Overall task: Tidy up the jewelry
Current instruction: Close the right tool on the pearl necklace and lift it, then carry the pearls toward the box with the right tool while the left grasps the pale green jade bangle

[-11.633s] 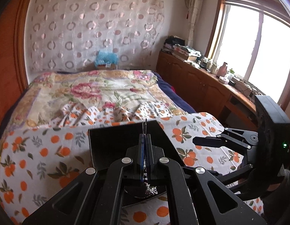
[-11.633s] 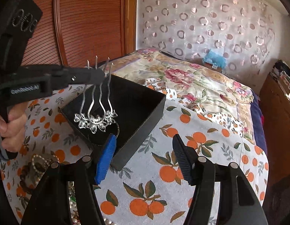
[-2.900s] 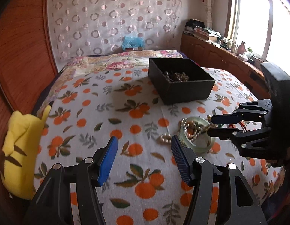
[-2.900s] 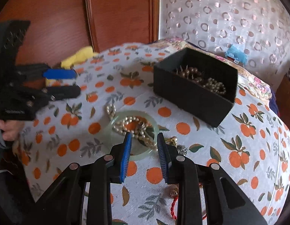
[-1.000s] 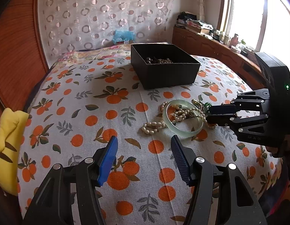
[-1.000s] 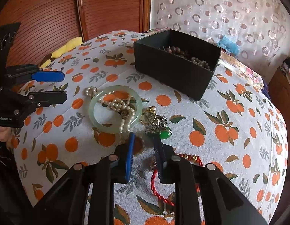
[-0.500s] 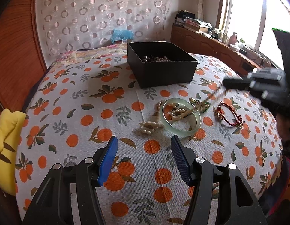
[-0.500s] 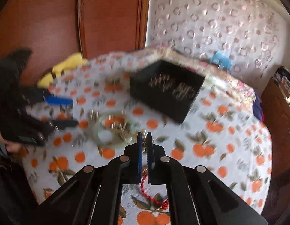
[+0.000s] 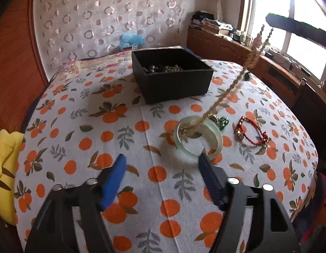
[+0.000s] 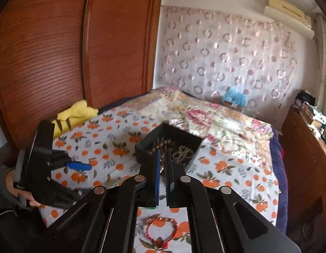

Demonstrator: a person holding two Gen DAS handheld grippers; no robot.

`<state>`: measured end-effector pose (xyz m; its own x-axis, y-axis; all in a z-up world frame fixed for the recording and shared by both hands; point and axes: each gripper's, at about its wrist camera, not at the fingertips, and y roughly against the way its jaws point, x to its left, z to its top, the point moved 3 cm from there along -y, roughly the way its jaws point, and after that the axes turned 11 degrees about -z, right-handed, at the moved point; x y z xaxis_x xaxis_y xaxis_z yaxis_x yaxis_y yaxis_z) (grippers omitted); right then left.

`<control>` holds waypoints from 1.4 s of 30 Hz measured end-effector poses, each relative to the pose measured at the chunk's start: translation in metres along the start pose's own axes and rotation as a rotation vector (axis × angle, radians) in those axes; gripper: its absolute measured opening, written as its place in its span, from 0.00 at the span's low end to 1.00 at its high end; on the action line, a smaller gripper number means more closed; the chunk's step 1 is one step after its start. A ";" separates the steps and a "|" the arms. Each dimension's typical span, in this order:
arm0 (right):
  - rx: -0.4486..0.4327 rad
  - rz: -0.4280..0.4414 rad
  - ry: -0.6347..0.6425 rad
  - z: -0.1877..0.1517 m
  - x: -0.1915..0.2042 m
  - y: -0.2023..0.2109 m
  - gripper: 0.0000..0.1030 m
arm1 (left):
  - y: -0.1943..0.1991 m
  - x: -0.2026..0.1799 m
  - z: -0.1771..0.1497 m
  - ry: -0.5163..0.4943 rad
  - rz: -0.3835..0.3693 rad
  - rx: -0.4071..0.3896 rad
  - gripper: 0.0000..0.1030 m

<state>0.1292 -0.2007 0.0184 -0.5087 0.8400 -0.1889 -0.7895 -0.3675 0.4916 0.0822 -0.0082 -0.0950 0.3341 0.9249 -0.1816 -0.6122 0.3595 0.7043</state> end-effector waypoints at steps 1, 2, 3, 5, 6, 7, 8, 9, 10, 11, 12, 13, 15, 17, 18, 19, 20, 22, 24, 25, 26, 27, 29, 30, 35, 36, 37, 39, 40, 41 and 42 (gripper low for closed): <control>-0.010 -0.006 -0.016 0.004 -0.006 0.003 0.05 | -0.002 -0.002 0.002 -0.004 -0.005 0.003 0.67; -0.018 -0.013 -0.026 0.006 -0.011 0.006 0.05 | -0.003 -0.003 0.003 -0.006 -0.008 0.003 0.67; -0.030 -0.022 -0.035 0.009 -0.016 0.010 0.05 | -0.004 -0.005 0.005 -0.010 -0.009 0.005 0.67; -0.038 -0.030 -0.043 0.011 -0.022 0.013 0.05 | -0.009 -0.009 0.008 -0.021 -0.016 0.012 0.67; -0.042 -0.037 -0.045 0.012 -0.025 0.014 0.05 | -0.012 -0.012 0.010 -0.027 -0.021 0.016 0.68; -0.043 -0.044 -0.048 0.012 -0.028 0.016 0.05 | -0.015 -0.014 0.012 -0.033 -0.025 0.022 0.70; -0.042 -0.048 -0.048 0.012 -0.030 0.016 0.05 | -0.018 -0.016 0.013 -0.039 -0.027 0.027 0.72; -0.038 -0.053 -0.048 0.012 -0.033 0.016 0.05 | -0.022 -0.018 0.015 -0.045 -0.032 0.034 0.73; -0.035 -0.060 -0.049 0.011 -0.036 0.016 0.05 | -0.026 -0.019 0.016 -0.048 -0.036 0.043 0.73; -0.032 -0.062 -0.050 0.010 -0.036 0.015 0.05 | -0.029 -0.021 0.017 -0.050 -0.038 0.050 0.73; -0.029 -0.067 -0.051 0.009 -0.036 0.014 0.05 | -0.033 -0.023 0.018 -0.053 -0.041 0.056 0.73; -0.026 -0.072 -0.054 0.007 -0.039 0.014 0.05 | -0.036 -0.024 0.019 -0.058 -0.044 0.062 0.75; -0.019 -0.080 -0.063 0.004 -0.043 0.012 0.05 | -0.042 -0.028 0.021 -0.065 -0.048 0.075 0.78; -0.012 -0.085 -0.067 0.001 -0.045 0.009 0.05 | -0.049 -0.031 0.022 -0.076 -0.044 0.091 0.79; -0.009 -0.087 -0.069 0.000 -0.046 0.008 0.05 | -0.053 -0.032 0.022 -0.081 -0.040 0.100 0.79; -0.005 -0.088 -0.070 -0.002 -0.047 0.007 0.05 | -0.056 -0.032 0.021 -0.084 -0.034 0.109 0.79; -0.001 -0.089 -0.071 -0.003 -0.048 0.006 0.05 | -0.059 -0.032 0.021 -0.086 -0.030 0.120 0.79; 0.005 -0.091 -0.075 -0.005 -0.050 0.003 0.05 | -0.064 -0.034 0.021 -0.093 -0.024 0.129 0.79; 0.009 -0.094 -0.079 -0.005 -0.052 0.001 0.05 | -0.066 -0.035 0.022 -0.102 -0.016 0.131 0.79; 0.011 -0.095 -0.081 -0.005 -0.054 0.000 0.05 | -0.066 -0.035 0.022 -0.103 -0.017 0.131 0.79; 0.012 -0.094 -0.084 -0.004 -0.054 -0.001 0.05 | -0.066 -0.035 0.023 -0.103 -0.021 0.128 0.79; 0.013 -0.094 -0.087 -0.004 -0.055 -0.001 0.05 | -0.066 -0.035 0.023 -0.104 -0.020 0.126 0.78; 0.014 -0.095 -0.090 -0.003 -0.056 -0.003 0.05 | -0.065 -0.037 0.023 -0.117 -0.027 0.115 0.67; 0.014 -0.095 -0.091 -0.002 -0.057 -0.004 0.05 | -0.064 -0.037 0.024 -0.119 -0.019 0.116 0.67; 0.006 -0.093 -0.088 0.007 -0.056 -0.006 0.05 | -0.056 -0.032 0.029 -0.102 -0.016 0.091 0.67; 0.004 -0.092 -0.084 0.011 -0.057 -0.006 0.05 | -0.054 -0.031 0.031 -0.098 -0.014 0.082 0.67; 0.001 -0.090 -0.074 0.016 -0.055 -0.006 0.05 | -0.052 -0.029 0.033 -0.094 -0.012 0.074 0.67; -0.007 -0.087 -0.064 0.025 -0.053 -0.007 0.05 | -0.044 -0.027 0.039 -0.090 -0.008 0.051 0.67; -0.012 -0.085 -0.063 0.031 -0.053 -0.008 0.05 | -0.040 -0.026 0.043 -0.089 -0.005 0.038 0.67; -0.017 -0.083 -0.062 0.037 -0.052 -0.008 0.05 | -0.037 -0.024 0.047 -0.088 -0.002 0.029 0.67; -0.023 -0.081 -0.061 0.042 -0.053 -0.008 0.05 | -0.034 -0.023 0.051 -0.087 0.002 0.018 0.67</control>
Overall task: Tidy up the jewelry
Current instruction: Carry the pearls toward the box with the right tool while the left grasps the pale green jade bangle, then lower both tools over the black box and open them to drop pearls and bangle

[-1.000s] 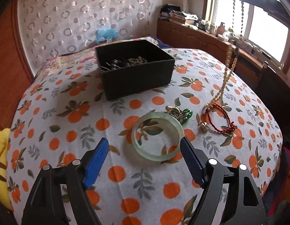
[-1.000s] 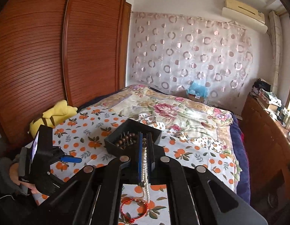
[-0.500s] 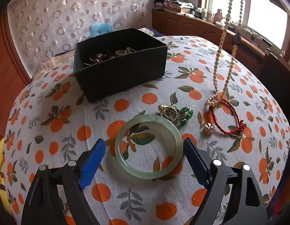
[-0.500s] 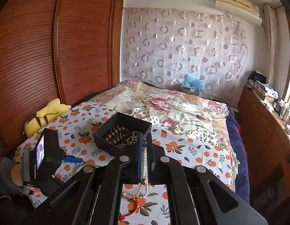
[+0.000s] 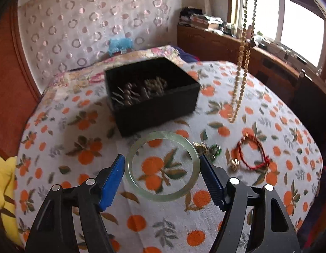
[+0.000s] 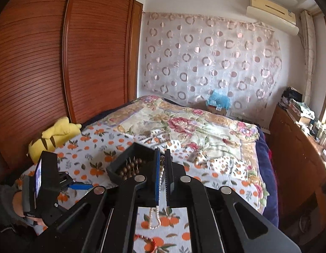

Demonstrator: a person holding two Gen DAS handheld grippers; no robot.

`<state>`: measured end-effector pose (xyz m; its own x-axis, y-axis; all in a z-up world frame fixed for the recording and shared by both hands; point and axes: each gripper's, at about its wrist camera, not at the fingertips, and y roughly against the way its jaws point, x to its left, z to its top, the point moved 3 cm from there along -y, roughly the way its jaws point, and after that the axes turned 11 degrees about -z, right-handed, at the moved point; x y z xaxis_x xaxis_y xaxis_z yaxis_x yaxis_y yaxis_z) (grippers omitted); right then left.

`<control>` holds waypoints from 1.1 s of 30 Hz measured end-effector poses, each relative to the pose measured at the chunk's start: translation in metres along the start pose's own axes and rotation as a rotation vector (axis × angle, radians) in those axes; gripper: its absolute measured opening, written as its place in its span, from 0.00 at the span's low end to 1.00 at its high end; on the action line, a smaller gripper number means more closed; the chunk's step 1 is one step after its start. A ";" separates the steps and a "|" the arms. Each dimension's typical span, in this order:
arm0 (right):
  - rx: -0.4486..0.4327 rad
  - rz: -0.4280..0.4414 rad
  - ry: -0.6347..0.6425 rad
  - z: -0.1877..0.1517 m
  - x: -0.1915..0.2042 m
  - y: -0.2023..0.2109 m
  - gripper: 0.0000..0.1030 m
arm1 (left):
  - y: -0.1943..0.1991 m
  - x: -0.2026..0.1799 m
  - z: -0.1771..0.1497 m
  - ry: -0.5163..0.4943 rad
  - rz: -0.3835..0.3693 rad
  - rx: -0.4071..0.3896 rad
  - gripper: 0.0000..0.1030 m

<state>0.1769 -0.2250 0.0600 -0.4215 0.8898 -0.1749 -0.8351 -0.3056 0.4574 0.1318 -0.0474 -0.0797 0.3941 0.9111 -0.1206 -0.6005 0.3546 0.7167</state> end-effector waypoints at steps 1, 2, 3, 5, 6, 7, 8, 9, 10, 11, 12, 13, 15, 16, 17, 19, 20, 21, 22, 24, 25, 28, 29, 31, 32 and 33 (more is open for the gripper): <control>-0.007 0.001 0.000 0.007 0.001 0.000 0.05 | 0.003 0.002 0.004 0.001 0.003 -0.009 0.67; -0.016 0.002 -0.001 0.015 0.002 -0.001 0.05 | 0.005 0.004 0.008 0.001 0.008 -0.019 0.67; -0.023 0.004 -0.003 0.022 0.004 -0.001 0.05 | 0.008 0.006 0.013 0.001 0.012 -0.028 0.67; -0.040 0.001 -0.003 0.034 0.004 -0.001 0.05 | 0.012 0.010 0.023 0.001 0.018 -0.045 0.67; -0.054 -0.005 -0.001 0.043 0.006 -0.001 0.05 | 0.014 0.013 0.028 0.002 0.021 -0.053 0.67; -0.062 -0.009 -0.002 0.049 0.006 -0.001 0.05 | 0.014 0.015 0.032 0.003 0.024 -0.057 0.67; -0.070 -0.010 -0.005 0.055 0.007 -0.002 0.05 | 0.015 0.018 0.037 0.006 0.030 -0.063 0.67; -0.075 -0.010 -0.007 0.061 0.007 -0.003 0.05 | 0.016 0.020 0.042 0.006 0.034 -0.070 0.67; -0.080 -0.017 -0.003 0.067 0.009 -0.007 0.05 | 0.017 0.022 0.046 0.007 0.039 -0.076 0.67; -0.079 -0.018 -0.001 0.070 0.010 -0.010 0.05 | 0.017 0.024 0.049 0.008 0.042 -0.080 0.67; -0.074 -0.018 -0.002 0.073 0.011 -0.014 0.05 | 0.017 0.026 0.053 0.009 0.046 -0.084 0.67; -0.065 -0.019 0.000 0.074 0.014 -0.021 0.05 | 0.018 0.027 0.055 0.010 0.048 -0.087 0.67; -0.038 -0.024 0.010 0.070 0.019 -0.036 0.05 | 0.016 0.031 0.060 0.014 0.052 -0.090 0.67; -0.023 -0.021 0.010 0.067 0.020 -0.042 0.05 | 0.013 0.033 0.063 0.015 0.056 -0.090 0.67; -0.002 -0.017 0.006 0.061 0.021 -0.051 0.05 | 0.012 0.034 0.065 0.015 0.060 -0.089 0.67; 0.038 -0.001 -0.007 0.051 0.024 -0.067 0.05 | 0.006 0.038 0.069 0.011 0.074 -0.085 0.67; 0.056 0.008 -0.015 0.044 0.025 -0.074 0.05 | 0.004 0.040 0.072 0.012 0.076 -0.083 0.67; 0.068 0.012 -0.018 0.039 0.026 -0.079 0.05 | 0.001 0.042 0.074 0.017 0.079 -0.083 0.67; 0.090 0.019 -0.024 0.031 0.027 -0.088 0.05 | -0.002 0.044 0.075 0.021 0.082 -0.082 0.67; 0.119 0.031 -0.030 0.021 0.027 -0.097 0.06 | -0.008 0.048 0.079 0.031 0.083 -0.078 0.67; 0.139 0.046 -0.034 0.015 0.028 -0.102 0.06 | -0.011 0.048 0.081 0.031 0.084 -0.075 0.67; 0.166 0.051 -0.040 0.002 0.027 -0.108 0.07 | -0.022 0.048 0.089 0.025 0.086 -0.073 0.67; 0.169 0.055 -0.038 -0.001 0.026 -0.108 0.07 | -0.025 0.048 0.091 0.025 0.084 -0.071 0.67; 0.175 0.057 -0.032 -0.008 0.023 -0.106 0.09 | -0.032 0.048 0.095 0.027 0.088 -0.064 0.67; 0.177 0.051 -0.029 -0.011 0.022 -0.105 0.09 | -0.034 0.048 0.097 0.027 0.091 -0.062 0.67; 0.178 0.049 -0.025 -0.014 0.020 -0.103 0.10 | -0.037 0.048 0.098 0.026 0.094 -0.059 0.67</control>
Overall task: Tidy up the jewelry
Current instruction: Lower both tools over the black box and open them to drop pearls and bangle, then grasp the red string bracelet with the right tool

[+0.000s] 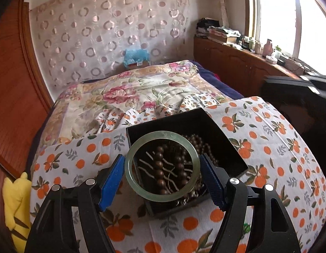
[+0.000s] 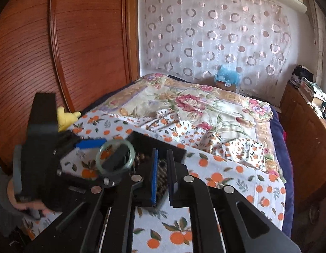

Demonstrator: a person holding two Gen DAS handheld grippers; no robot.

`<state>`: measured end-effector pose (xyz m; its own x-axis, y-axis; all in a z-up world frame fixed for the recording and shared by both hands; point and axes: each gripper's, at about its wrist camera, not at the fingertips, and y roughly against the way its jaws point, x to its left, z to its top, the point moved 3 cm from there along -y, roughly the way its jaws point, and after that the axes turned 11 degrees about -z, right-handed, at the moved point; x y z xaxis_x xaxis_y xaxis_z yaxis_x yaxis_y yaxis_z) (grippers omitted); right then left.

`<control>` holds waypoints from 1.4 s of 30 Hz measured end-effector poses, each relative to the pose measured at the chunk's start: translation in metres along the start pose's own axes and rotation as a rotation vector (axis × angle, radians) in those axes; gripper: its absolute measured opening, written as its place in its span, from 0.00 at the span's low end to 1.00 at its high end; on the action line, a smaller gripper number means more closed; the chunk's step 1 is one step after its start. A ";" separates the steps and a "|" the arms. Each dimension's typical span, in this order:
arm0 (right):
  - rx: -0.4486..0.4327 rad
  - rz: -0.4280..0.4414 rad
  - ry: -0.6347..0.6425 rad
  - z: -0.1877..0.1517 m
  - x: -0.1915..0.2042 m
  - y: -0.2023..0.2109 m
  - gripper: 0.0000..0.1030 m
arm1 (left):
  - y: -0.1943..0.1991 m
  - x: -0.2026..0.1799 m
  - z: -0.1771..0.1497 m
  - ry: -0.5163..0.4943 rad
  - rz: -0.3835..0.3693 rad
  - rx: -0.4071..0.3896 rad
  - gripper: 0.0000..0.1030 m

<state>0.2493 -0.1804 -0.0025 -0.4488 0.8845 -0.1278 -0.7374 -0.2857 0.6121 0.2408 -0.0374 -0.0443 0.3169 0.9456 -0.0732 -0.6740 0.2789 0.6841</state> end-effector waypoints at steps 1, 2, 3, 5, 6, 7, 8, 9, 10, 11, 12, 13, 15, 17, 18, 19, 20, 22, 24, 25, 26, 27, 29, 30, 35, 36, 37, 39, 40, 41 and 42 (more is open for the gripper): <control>0.004 -0.002 0.002 -0.005 -0.003 0.002 0.10 | -0.002 -0.001 0.000 -0.002 0.001 0.004 0.67; 0.007 -0.003 0.000 -0.011 -0.007 0.005 0.10 | -0.005 -0.002 0.001 -0.005 0.002 0.010 0.67; 0.008 -0.004 0.000 -0.016 -0.009 0.007 0.10 | -0.007 -0.003 0.001 -0.004 0.000 0.014 0.67; 0.015 -0.008 0.007 -0.031 -0.016 0.012 0.10 | -0.007 -0.006 0.000 -0.004 -0.009 0.009 0.70; 0.023 -0.016 0.014 -0.040 -0.019 0.014 0.11 | -0.007 -0.008 0.000 -0.004 -0.010 0.006 0.75; 0.027 -0.024 0.022 -0.048 -0.021 0.016 0.11 | -0.006 -0.010 0.000 -0.007 -0.011 0.003 0.75; 0.029 -0.024 0.025 -0.054 -0.023 0.016 0.11 | -0.005 -0.011 0.000 -0.010 -0.013 0.000 0.75; 0.035 -0.019 0.022 -0.063 -0.024 0.017 0.11 | -0.002 -0.013 -0.001 -0.012 -0.015 -0.005 0.75; 0.045 -0.012 0.011 -0.072 -0.025 0.018 0.11 | 0.002 -0.014 -0.002 -0.013 -0.016 -0.008 0.75; 0.054 -0.005 0.008 -0.082 -0.025 0.020 0.11 | 0.004 -0.015 -0.003 -0.014 -0.018 -0.009 0.75; 0.058 -0.002 0.010 -0.087 -0.025 0.021 0.11 | 0.007 -0.018 -0.005 -0.019 -0.023 -0.010 0.75; 0.064 0.004 0.013 -0.095 -0.023 0.022 0.11 | 0.012 -0.021 -0.008 -0.027 -0.027 -0.011 0.75; 0.084 0.016 0.008 -0.114 -0.021 0.022 0.15 | 0.017 -0.025 -0.013 -0.039 -0.031 -0.010 0.75; 0.103 0.021 0.002 -0.126 -0.021 0.021 0.30 | 0.021 -0.030 -0.022 -0.048 -0.042 -0.003 0.75; 0.113 0.023 -0.003 -0.132 -0.020 0.020 0.39 | 0.022 -0.032 -0.026 -0.051 -0.046 0.000 0.75; 0.128 0.027 -0.005 -0.139 -0.020 0.018 0.39 | 0.024 -0.035 -0.033 -0.052 -0.056 0.005 0.75; 0.136 0.030 -0.004 -0.143 -0.020 0.017 0.39 | 0.026 -0.038 -0.038 -0.052 -0.062 0.009 0.75; 0.156 0.031 -0.005 -0.153 -0.020 0.014 0.39 | 0.027 -0.041 -0.050 -0.049 -0.078 0.025 0.75; 0.178 0.040 0.002 -0.159 -0.019 0.011 0.39 | 0.027 -0.043 -0.059 -0.047 -0.085 0.033 0.75; 0.189 0.044 0.016 -0.163 -0.016 0.010 0.39 | 0.027 -0.043 -0.065 -0.043 -0.093 0.042 0.75; 0.195 0.047 0.029 -0.166 -0.014 0.010 0.39 | 0.026 -0.044 -0.070 -0.042 -0.098 0.050 0.75; 0.199 0.051 0.037 -0.167 -0.012 0.009 0.36 | 0.025 -0.045 -0.075 -0.043 -0.100 0.062 0.75; 0.213 0.053 0.064 -0.170 -0.006 0.008 0.30 | 0.024 -0.047 -0.083 -0.047 -0.106 0.072 0.75; 0.220 0.043 0.078 -0.172 -0.003 0.007 0.27 | 0.022 -0.048 -0.087 -0.047 -0.111 0.077 0.75; 0.230 0.015 0.098 -0.178 -0.001 0.002 0.12 | 0.013 -0.046 -0.094 -0.040 -0.121 0.112 0.62; 0.229 0.014 0.095 -0.179 -0.002 0.002 0.11 | 0.011 -0.046 -0.095 -0.033 -0.132 0.118 0.56; 0.226 0.012 0.093 -0.180 -0.002 0.002 0.11 | 0.009 -0.045 -0.095 -0.024 -0.143 0.123 0.49; 0.214 0.009 0.089 -0.181 -0.002 0.002 0.11 | 0.006 -0.044 -0.095 -0.008 -0.163 0.130 0.44; 0.207 0.007 0.089 -0.182 -0.002 0.002 0.11 | 0.005 -0.044 -0.094 -0.002 -0.171 0.131 0.43; 0.205 0.008 0.087 -0.182 -0.003 0.002 0.11 | 0.004 -0.044 -0.094 0.004 -0.184 0.132 0.42; 0.206 0.009 0.086 -0.182 -0.003 0.004 0.11 | 0.003 -0.044 -0.094 0.009 -0.197 0.134 0.42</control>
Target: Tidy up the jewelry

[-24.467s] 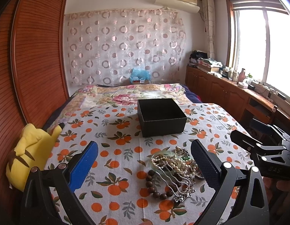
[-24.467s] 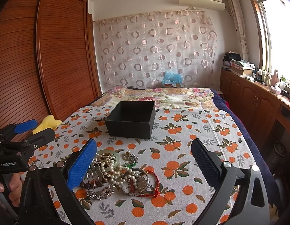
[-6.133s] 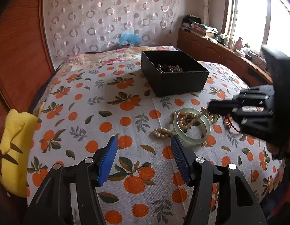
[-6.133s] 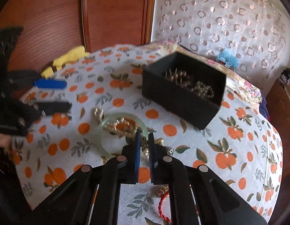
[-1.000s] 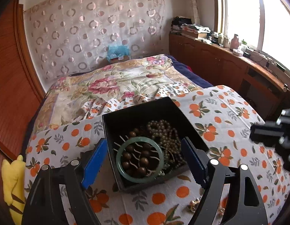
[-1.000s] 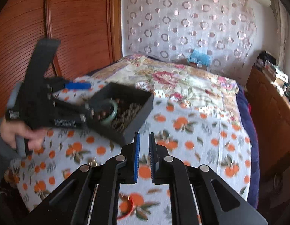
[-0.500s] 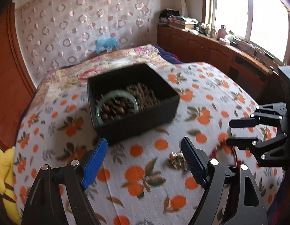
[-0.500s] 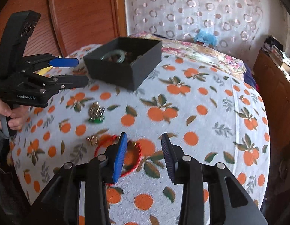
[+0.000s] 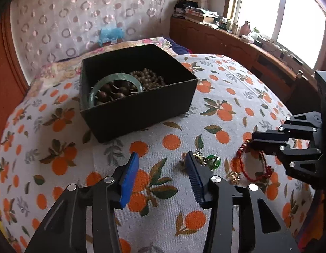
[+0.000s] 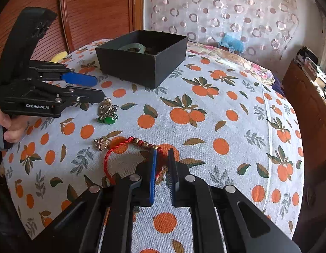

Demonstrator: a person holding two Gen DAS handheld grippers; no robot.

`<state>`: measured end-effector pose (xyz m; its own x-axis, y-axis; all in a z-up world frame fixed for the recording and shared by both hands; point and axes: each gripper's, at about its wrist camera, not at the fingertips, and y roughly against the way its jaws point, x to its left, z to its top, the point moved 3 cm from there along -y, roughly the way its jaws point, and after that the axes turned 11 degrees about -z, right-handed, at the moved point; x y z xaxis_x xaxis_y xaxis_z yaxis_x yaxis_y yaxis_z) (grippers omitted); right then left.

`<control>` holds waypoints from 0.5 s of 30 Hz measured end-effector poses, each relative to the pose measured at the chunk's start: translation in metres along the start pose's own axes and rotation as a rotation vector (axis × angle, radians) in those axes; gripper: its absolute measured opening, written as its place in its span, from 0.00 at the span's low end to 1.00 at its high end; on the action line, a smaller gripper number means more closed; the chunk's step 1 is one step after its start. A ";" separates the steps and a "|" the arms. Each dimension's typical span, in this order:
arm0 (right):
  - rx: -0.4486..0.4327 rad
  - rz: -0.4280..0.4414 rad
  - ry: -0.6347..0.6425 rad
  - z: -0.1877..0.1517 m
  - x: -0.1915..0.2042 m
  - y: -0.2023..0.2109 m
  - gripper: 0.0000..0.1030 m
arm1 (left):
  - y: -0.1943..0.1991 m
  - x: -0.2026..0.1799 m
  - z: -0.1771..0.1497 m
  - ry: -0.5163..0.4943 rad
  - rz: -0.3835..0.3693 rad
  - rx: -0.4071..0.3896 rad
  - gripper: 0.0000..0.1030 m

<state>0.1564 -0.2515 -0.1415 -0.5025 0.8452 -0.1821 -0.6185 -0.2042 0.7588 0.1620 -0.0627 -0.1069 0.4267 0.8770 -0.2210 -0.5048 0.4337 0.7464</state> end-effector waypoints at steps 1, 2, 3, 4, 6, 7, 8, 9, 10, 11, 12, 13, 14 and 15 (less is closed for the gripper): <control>0.001 0.001 -0.001 0.000 0.000 0.000 0.11 | -0.001 0.000 0.000 0.004 -0.009 0.002 0.42; 0.000 0.001 -0.002 -0.001 0.000 -0.001 0.11 | -0.001 -0.001 0.001 0.005 -0.015 0.004 0.42; -0.001 0.001 -0.002 -0.001 0.000 0.000 0.11 | -0.002 -0.003 0.001 0.005 -0.020 0.005 0.42; -0.002 0.002 -0.002 -0.001 0.000 0.000 0.11 | -0.003 -0.004 0.001 0.006 -0.029 0.007 0.42; -0.005 0.003 -0.003 -0.001 0.000 0.000 0.12 | -0.007 -0.006 0.002 0.005 -0.038 0.011 0.39; -0.007 0.005 -0.004 -0.001 0.000 0.001 0.12 | -0.009 -0.007 0.003 0.004 -0.041 0.016 0.34; -0.008 0.007 -0.006 -0.002 0.000 0.002 0.12 | -0.011 -0.009 0.005 0.003 -0.037 0.018 0.34; -0.008 0.008 -0.006 -0.002 -0.001 0.004 0.12 | -0.012 -0.010 0.006 -0.002 -0.034 0.017 0.31; -0.008 0.007 -0.004 -0.002 -0.001 0.004 0.11 | -0.013 -0.011 0.007 -0.005 -0.038 0.020 0.26; -0.008 0.007 -0.003 -0.001 -0.001 0.004 0.11 | -0.014 -0.012 0.007 -0.008 -0.041 0.022 0.25; -0.008 0.007 -0.005 -0.002 -0.001 0.003 0.11 | -0.015 -0.013 0.007 -0.009 -0.046 0.023 0.21; -0.009 0.008 -0.005 -0.002 -0.001 0.003 0.11 | -0.015 -0.014 0.006 -0.009 -0.054 0.025 0.17; -0.009 0.008 -0.006 -0.002 -0.001 0.003 0.11 | -0.015 -0.014 0.006 -0.009 -0.059 0.024 0.15; -0.010 0.010 -0.007 -0.002 -0.001 0.003 0.12 | -0.015 -0.015 0.006 -0.008 -0.066 0.022 0.12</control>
<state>0.1541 -0.2537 -0.1401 -0.5040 0.8467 -0.1703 -0.6198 -0.2172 0.7541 0.1680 -0.0836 -0.1116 0.4646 0.8450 -0.2648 -0.4585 0.4854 0.7444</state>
